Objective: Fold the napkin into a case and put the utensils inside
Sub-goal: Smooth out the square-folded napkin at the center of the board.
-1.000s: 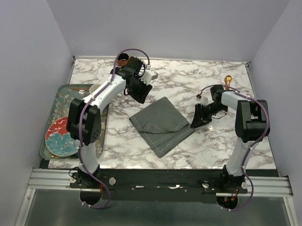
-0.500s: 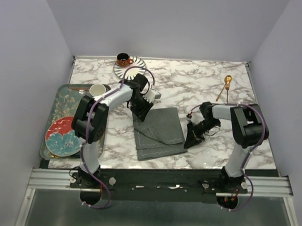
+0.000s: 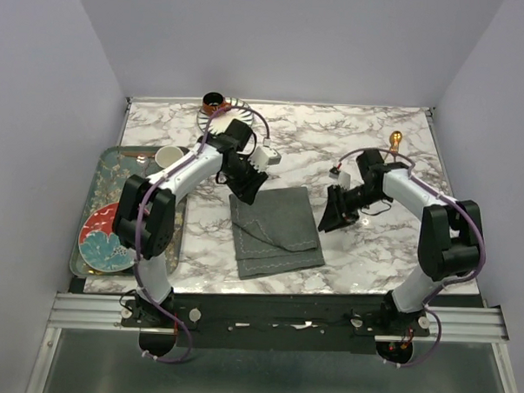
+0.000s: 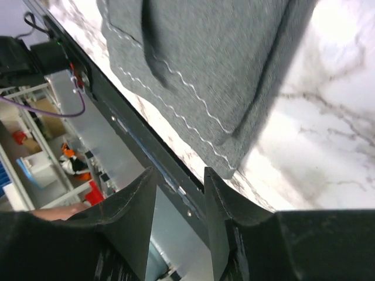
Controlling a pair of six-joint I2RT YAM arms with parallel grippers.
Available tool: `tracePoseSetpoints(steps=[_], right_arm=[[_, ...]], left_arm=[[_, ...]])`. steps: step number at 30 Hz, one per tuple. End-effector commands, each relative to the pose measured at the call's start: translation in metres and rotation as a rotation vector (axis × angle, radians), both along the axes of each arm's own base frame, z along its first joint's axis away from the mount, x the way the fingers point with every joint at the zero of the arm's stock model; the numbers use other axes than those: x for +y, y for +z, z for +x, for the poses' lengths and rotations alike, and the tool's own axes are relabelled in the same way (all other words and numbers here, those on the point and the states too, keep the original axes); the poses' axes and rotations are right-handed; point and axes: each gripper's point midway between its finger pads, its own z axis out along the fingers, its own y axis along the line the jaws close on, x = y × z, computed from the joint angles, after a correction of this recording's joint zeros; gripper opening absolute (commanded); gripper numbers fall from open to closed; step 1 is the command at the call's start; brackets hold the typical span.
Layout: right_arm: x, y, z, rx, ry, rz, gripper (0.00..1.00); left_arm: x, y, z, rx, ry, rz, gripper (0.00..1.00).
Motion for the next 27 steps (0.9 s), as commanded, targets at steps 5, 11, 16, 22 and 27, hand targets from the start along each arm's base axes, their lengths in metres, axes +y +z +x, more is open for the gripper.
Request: tracePoseSetpoints(steps=[5, 11, 16, 22, 27], right_arm=[[0.009, -0.006, 0.027, 0.044, -0.066, -0.004, 0.47], [0.015, -0.025, 0.015, 0.108, -0.051, -0.014, 0.47], [0.012, -0.045, 0.01, 0.139, -0.045, -0.05, 0.47], [0.014, -0.052, 0.005, 0.171, -0.037, -0.061, 0.46], [0.013, -0.059, -0.001, 0.187, -0.028, -0.079, 0.45]], left_arm=[[-0.023, 0.024, -0.022, -0.026, -0.014, -0.131, 0.6], [-0.029, 0.006, -0.031, -0.023, -0.021, -0.108, 0.6], [-0.033, -0.006, -0.034, -0.016, -0.029, -0.089, 0.61], [-0.033, -0.016, -0.037, -0.007, -0.031, -0.068, 0.61], [-0.033, -0.022, -0.036, -0.01, -0.028, -0.058, 0.62]])
